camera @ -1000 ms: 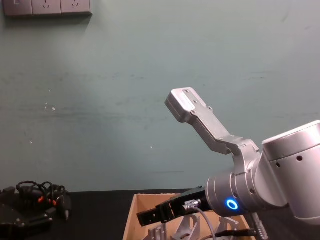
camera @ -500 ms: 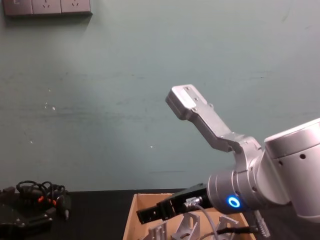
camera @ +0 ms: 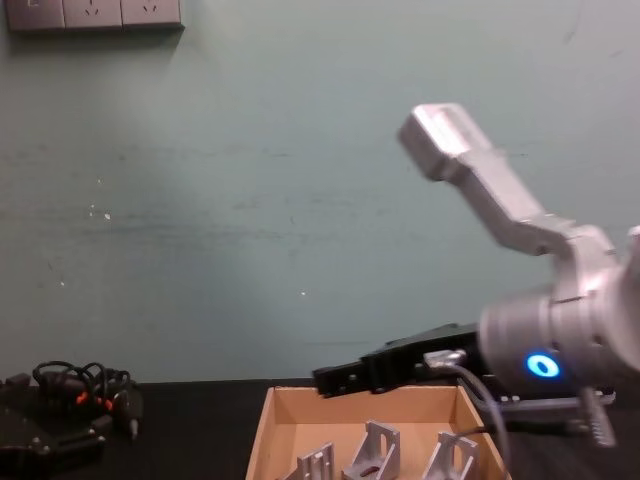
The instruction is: Use one hand to pick up the angle iron from the table and place it into the box.
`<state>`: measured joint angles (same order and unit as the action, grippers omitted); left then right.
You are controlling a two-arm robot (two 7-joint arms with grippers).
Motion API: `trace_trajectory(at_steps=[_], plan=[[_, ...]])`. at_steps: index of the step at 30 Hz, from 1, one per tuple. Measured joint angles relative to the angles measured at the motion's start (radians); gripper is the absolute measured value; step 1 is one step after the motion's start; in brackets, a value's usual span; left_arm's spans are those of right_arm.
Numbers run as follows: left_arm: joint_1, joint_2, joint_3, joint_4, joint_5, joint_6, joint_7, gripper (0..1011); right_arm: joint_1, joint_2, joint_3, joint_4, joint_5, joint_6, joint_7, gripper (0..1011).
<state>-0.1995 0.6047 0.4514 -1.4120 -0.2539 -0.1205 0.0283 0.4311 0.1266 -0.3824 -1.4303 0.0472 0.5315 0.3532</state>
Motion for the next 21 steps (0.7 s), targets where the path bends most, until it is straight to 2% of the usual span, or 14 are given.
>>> trace_trajectory(at_steps=[6, 9, 11, 13, 15, 17, 21], plan=[[0.0, 0.0, 0.0, 0.0, 0.0, 0.0, 0.0, 1011, -0.08, 0.041, 0.035, -0.105, 0.018, 0.001, -0.02, 1002], [0.0, 0.0, 0.0, 0.0, 0.0, 0.0, 0.0, 1011, -0.145, 0.063, 0.07, -0.169, 0.028, -0.017, -0.051, 1002], [0.0, 0.0, 0.0, 0.0, 0.0, 0.0, 0.0, 1011, -0.168, 0.068, 0.084, -0.189, 0.031, -0.028, -0.063, 1002], [0.0, 0.0, 0.0, 0.0, 0.0, 0.0, 0.0, 1011, -0.219, 0.077, 0.115, -0.224, 0.033, -0.067, -0.094, 1002], [0.0, 0.0, 0.0, 0.0, 0.0, 0.0, 0.0, 1011, -0.232, 0.078, 0.124, -0.231, 0.033, -0.079, -0.101, 1002], [0.0, 0.0, 0.0, 0.0, 0.0, 0.0, 0.0, 1011, -0.28, 0.081, 0.154, -0.252, 0.038, -0.136, -0.127, 1002], [0.0, 0.0, 0.0, 0.0, 0.0, 0.0, 0.0, 1011, -0.337, 0.083, 0.182, -0.27, 0.037, -0.208, -0.157, 1002]])
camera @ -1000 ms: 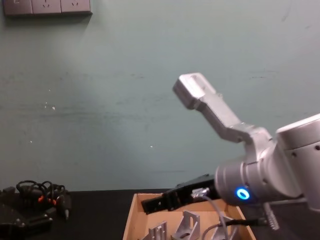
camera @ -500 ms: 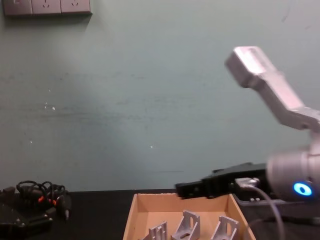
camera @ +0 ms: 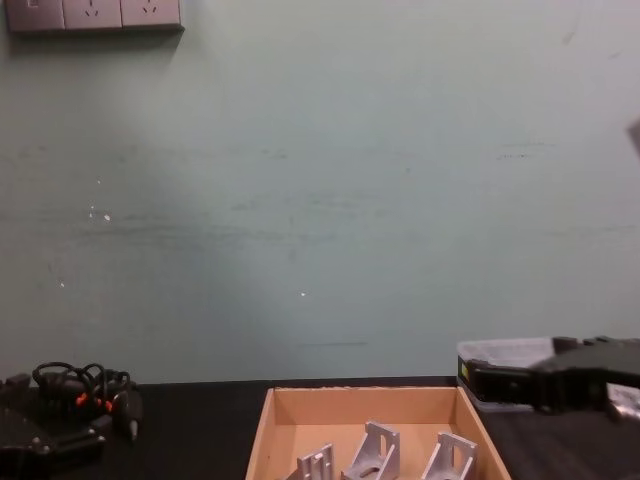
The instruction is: Use one hand to pick up the angle iron from the table and place it into the box.
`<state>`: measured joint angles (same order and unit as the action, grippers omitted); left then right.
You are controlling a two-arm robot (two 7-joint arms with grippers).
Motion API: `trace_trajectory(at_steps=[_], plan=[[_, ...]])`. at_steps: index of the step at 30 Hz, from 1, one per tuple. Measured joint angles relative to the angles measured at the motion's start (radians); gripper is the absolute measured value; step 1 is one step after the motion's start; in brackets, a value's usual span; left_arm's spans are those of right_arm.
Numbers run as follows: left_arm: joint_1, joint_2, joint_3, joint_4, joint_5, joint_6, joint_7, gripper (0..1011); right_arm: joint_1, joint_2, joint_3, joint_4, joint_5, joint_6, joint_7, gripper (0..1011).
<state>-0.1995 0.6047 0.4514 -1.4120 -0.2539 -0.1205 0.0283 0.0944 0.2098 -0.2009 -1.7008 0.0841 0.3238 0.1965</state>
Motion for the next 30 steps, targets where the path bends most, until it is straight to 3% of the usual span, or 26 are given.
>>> trace_trajectory(at_steps=[5, 30], plan=[[0.0, 0.0, 0.0, 0.0, 0.0, 0.0, 0.0, 1011, -0.035, 0.001, 0.014, -0.003, -0.006, -0.044, -0.014, 1002], [0.0, 0.0, 0.0, 0.0, 0.0, 0.0, 0.0, 1011, -0.022, 0.001, 0.008, -0.002, -0.008, -0.029, -0.011, 1002]])
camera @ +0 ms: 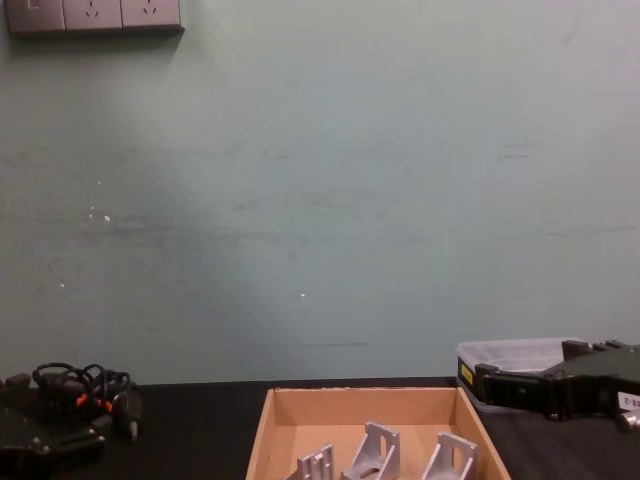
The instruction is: Use one hand to pick up the angle iron from the table and place it into the box.
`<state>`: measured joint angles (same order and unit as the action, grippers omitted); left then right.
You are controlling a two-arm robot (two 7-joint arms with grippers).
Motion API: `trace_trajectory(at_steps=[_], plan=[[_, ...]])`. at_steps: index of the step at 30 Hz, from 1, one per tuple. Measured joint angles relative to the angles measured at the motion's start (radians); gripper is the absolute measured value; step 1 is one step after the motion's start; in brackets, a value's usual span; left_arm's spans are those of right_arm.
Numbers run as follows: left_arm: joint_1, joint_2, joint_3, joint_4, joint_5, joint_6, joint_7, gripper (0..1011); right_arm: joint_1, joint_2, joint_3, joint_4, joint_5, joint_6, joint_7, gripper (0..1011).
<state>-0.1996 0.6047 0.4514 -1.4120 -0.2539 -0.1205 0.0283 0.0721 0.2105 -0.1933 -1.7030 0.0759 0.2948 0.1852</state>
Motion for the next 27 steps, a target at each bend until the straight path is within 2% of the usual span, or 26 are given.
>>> trace_trajectory(at_steps=[27], plan=[[0.0, 0.0, 0.0, 0.0, 0.0, 0.0, 0.0, 1011, 0.002, 0.0, -0.001, 0.001, 0.0, 0.002, 0.002, 1002]])
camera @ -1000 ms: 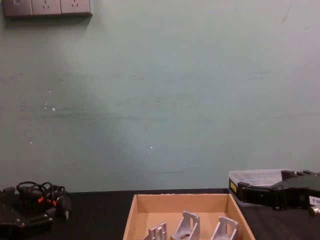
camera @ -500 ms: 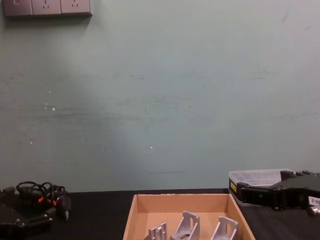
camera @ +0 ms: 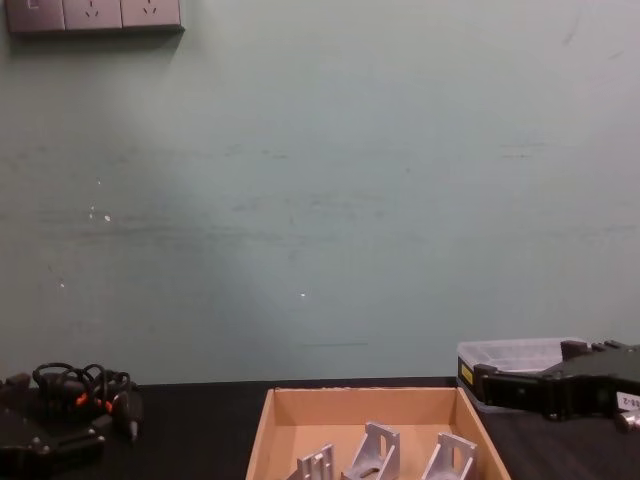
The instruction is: Use one hand to pick up the angle iron from the table and place it into the box.
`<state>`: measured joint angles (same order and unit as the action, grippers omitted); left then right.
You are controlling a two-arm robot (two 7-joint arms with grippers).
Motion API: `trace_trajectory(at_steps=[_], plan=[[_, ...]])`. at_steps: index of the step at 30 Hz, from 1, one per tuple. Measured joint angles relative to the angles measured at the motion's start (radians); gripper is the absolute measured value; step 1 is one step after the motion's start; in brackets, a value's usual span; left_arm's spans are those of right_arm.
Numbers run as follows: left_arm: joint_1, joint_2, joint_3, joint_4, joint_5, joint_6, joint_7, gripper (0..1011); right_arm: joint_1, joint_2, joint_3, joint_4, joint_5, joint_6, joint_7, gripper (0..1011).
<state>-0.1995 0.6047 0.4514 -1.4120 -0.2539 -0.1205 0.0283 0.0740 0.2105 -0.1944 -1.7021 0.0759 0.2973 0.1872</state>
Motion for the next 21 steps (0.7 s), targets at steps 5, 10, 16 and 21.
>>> trace_trajectory(at_steps=[5, 10, 16, 21], plan=[[0.0, 0.0, 0.0, 0.0, 0.0, 0.0, 0.0, 1011, 0.0, 0.0, 0.0, 0.0, 0.0, 0.0, 0.0, 1002], [0.0, 0.0, 0.0, 0.0, 0.0, 0.0, 0.0, 1011, 0.0, 0.0, 0.0, 0.0, 0.0, 0.0, 0.0, 1002], [0.0, 0.0, 0.0, 0.0, 0.0, 0.0, 0.0, 1011, 0.0, 0.0, 0.0, 0.0, 0.0, 0.0, 0.0, 1002], [0.0, 0.0, 0.0, 0.0, 0.0, 0.0, 0.0, 1011, 0.0, 0.0, 0.0, 0.0, 0.0, 0.0, 0.0, 1002]])
